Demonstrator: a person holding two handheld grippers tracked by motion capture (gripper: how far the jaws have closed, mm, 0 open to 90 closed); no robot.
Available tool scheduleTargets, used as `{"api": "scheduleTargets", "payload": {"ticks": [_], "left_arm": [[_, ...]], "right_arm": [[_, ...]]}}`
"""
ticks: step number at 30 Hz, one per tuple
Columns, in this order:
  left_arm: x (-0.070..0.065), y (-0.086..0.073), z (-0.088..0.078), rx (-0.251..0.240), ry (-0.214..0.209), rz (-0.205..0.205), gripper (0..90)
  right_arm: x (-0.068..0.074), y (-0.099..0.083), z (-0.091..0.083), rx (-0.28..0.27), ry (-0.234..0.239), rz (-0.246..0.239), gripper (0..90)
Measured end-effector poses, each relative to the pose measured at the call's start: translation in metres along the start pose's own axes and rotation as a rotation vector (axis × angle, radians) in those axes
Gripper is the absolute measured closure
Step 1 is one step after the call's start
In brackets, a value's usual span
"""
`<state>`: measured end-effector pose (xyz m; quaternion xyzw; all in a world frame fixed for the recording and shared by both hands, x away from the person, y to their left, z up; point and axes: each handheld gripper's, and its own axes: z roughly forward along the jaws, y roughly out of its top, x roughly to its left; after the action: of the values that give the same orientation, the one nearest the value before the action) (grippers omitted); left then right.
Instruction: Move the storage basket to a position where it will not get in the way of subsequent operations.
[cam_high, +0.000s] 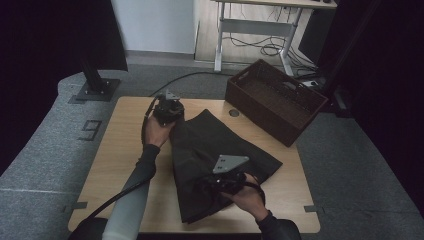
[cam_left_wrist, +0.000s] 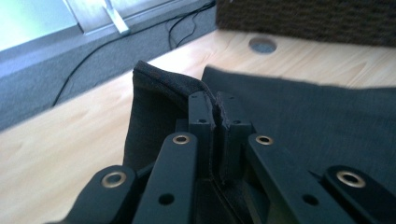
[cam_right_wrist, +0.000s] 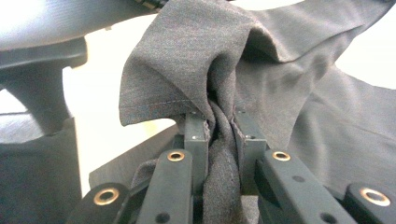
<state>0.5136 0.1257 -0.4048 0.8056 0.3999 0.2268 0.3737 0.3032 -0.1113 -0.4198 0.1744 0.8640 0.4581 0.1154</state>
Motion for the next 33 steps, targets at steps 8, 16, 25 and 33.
{"api": "scheduleTargets", "payload": {"ticks": [8, 16, 25, 33], "left_arm": [[-0.017, 0.037, 0.021, -0.03, -0.034, 0.009, 85.3], [-0.024, 0.051, 0.066, -0.001, -0.066, -0.026, 84.6], [-0.031, 0.048, 0.115, 0.077, -0.077, -0.043, 81.5], [-0.031, 0.04, 0.131, 0.088, -0.061, -0.078, 55.8]], "right_arm": [[-0.031, 0.001, -0.049, -0.051, -0.129, 0.036, 78.8], [-0.062, -0.025, -0.059, 0.002, -0.221, 0.09, 78.8], [-0.088, -0.066, -0.048, 0.087, -0.259, 0.166, 78.6], [-0.103, -0.092, -0.034, 0.168, -0.287, 0.196, 78.3]]}}
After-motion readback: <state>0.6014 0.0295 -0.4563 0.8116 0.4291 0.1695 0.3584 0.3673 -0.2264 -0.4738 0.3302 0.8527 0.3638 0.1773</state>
